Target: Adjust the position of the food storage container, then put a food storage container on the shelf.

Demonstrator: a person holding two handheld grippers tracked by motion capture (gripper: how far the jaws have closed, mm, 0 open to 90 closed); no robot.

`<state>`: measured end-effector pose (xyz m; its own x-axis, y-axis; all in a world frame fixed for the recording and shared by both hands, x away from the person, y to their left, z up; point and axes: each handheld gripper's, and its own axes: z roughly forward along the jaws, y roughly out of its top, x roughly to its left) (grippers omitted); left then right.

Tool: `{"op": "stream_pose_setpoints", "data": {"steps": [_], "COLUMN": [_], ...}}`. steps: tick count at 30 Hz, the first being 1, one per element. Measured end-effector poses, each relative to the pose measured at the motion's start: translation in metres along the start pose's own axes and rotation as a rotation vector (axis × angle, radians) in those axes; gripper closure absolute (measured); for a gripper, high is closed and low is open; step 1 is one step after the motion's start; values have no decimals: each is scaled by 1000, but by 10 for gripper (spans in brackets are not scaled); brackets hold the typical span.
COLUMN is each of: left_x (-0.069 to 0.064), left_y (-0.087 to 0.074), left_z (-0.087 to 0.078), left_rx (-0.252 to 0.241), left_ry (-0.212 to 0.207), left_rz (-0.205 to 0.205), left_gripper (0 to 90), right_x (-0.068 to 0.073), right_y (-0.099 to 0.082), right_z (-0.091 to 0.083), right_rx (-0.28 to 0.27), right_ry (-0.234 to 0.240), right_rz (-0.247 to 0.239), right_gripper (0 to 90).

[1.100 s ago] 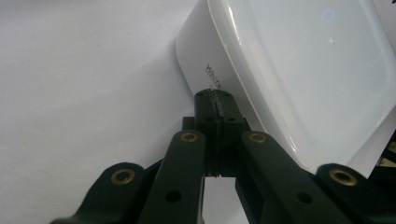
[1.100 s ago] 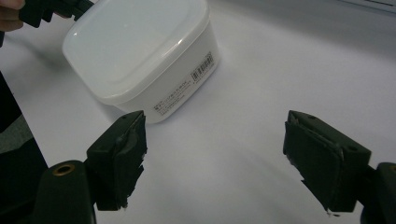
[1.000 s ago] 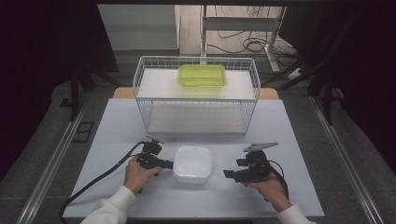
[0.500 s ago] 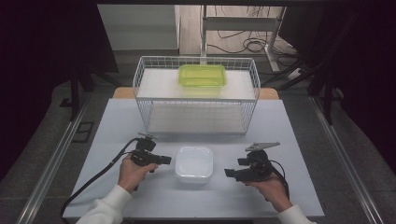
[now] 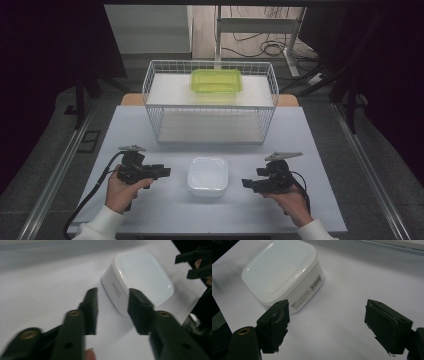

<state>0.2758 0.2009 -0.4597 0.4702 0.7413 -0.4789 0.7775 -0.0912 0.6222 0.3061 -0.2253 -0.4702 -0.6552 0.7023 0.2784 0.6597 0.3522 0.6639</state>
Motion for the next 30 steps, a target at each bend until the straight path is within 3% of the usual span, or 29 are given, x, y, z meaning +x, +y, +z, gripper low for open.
{"op": "stream_pose_setpoints", "data": {"steps": [8, 14, 20, 30], "left_x": [-1, -4, -4, -4], "left_y": [-3, -4, -4, -5], "left_z": [-10, -6, -7, 16], "left_rx": [-36, -35, -43, -11], "left_ry": [3, -52, -67, -145], "left_rz": [9, -10, -22, -78], "left_gripper": [419, 399, 394, 396], "right_x": [1, 2, 1, 10], "right_y": [0, 0, 2, 8], "right_z": [-5, -5, -7, 0], "right_rx": [-39, -54, -89, -69], "right_ry": [5, 54, 97, 151], "right_rz": [11, 29, 77, 110], "right_gripper": [182, 183, 182, 226]}}
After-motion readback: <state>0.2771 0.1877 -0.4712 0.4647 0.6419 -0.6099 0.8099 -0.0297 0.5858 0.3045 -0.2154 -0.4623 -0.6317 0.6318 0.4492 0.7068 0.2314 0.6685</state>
